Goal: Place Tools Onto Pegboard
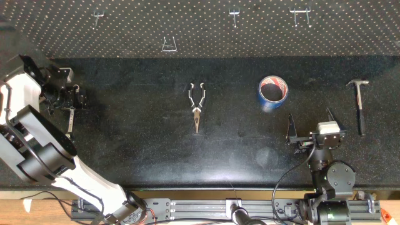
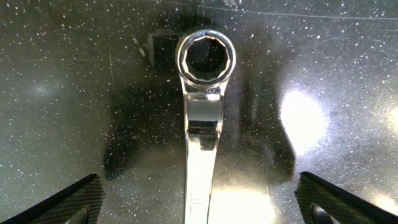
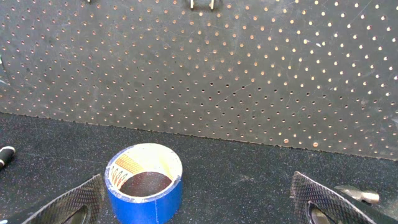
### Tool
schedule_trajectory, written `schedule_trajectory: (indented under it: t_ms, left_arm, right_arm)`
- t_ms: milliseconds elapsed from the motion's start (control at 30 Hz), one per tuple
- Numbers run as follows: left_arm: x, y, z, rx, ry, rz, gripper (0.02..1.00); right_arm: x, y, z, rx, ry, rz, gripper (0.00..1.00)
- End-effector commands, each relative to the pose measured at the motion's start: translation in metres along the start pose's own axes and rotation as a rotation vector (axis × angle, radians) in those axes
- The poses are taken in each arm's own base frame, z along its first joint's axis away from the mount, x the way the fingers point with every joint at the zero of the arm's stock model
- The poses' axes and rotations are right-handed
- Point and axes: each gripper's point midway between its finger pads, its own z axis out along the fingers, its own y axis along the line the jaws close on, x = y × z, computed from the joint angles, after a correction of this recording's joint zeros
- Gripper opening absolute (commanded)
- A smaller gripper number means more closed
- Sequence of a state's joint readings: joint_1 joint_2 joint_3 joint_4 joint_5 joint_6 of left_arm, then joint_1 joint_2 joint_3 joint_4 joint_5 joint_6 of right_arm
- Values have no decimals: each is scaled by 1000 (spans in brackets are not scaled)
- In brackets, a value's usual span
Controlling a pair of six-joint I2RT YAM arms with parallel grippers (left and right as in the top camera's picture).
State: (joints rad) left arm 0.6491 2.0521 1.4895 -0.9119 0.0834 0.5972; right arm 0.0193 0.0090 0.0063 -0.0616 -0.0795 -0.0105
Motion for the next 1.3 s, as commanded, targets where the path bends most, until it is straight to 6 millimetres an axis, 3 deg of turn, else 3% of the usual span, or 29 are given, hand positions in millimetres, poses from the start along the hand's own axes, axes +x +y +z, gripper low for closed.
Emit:
schedule_trajectory:
  t_ms: [33, 567, 767, 833, 967, 1100, 1300]
  left_arm:
    - [-5, 3, 3, -2, -3, -4, 998]
    - [-2, 2, 7, 4, 12, -4, 976]
    - [0, 1, 10, 12, 23, -5, 656]
    - [2, 0, 13, 17, 32, -6, 443]
    - [2, 0, 14, 20, 35, -7, 229]
    - [2, 0, 14, 19, 34, -7, 128]
    - [2, 0, 14, 19, 34, -7, 126]
  right_arm:
    - [1, -3, 0, 14, 2, -12, 976]
    - [1, -3, 0, 14, 2, -12, 976]
    - [1, -3, 0, 14, 2, -12, 976]
    - [1, -3, 0, 14, 2, -12, 976]
    - [1, -3, 0, 14, 2, -12, 976]
    - [1, -3, 0, 14, 2, -12, 976]
    - [1, -3, 0, 14, 2, -12, 976]
